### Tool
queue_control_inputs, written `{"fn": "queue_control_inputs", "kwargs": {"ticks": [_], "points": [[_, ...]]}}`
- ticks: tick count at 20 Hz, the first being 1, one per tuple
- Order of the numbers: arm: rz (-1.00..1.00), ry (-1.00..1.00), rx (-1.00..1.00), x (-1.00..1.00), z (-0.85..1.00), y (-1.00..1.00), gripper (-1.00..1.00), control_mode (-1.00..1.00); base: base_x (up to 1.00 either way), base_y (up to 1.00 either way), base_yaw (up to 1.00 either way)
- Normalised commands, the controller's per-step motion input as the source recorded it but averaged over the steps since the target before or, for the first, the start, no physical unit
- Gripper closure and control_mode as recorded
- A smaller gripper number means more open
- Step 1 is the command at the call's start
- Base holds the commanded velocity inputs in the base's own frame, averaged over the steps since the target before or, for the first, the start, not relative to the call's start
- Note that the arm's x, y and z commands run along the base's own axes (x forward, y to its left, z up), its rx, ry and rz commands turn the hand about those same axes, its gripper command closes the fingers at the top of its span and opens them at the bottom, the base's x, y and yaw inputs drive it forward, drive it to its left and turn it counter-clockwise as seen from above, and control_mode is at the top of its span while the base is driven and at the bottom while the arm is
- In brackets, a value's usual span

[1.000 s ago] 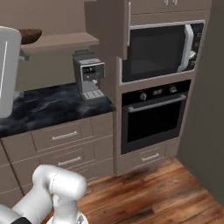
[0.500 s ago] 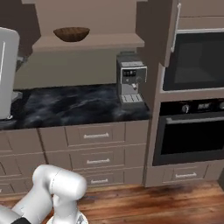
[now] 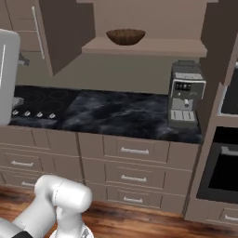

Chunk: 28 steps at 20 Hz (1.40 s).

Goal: Move the bowls from the cabinet to the plates on the dining table.

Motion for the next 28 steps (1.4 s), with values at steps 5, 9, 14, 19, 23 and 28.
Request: {"fn": "queue_control_inputs", "kwargs": {"ticks": [5,9,14,19,23,28], "points": [[0.00,0.00,0.00,0.00,0.00,0.00,-1.00,1.00,0.18,0.00,0.50],[0.00,0.00,0.00,0.00,0.00,0.00,-1.00,1.00,0.63,-0.15,0.37],[0.00,0.00,0.00,0.00,0.00,0.00,-1.00,1.00,0.96,-0.61,0.10],[0.00,0.00,0.00,0.00,0.00,0.00,-1.00,1.00,0.93,-0.68,0.00],[0.00,0.00,0.00,0.00,0.00,0.00,-1.00,1.00,0.58,-0.54,0.00],[0.00,0.00,0.00,0.00,0.00,0.00,-1.00,1.00,0.62,-0.21,0.03]]}}
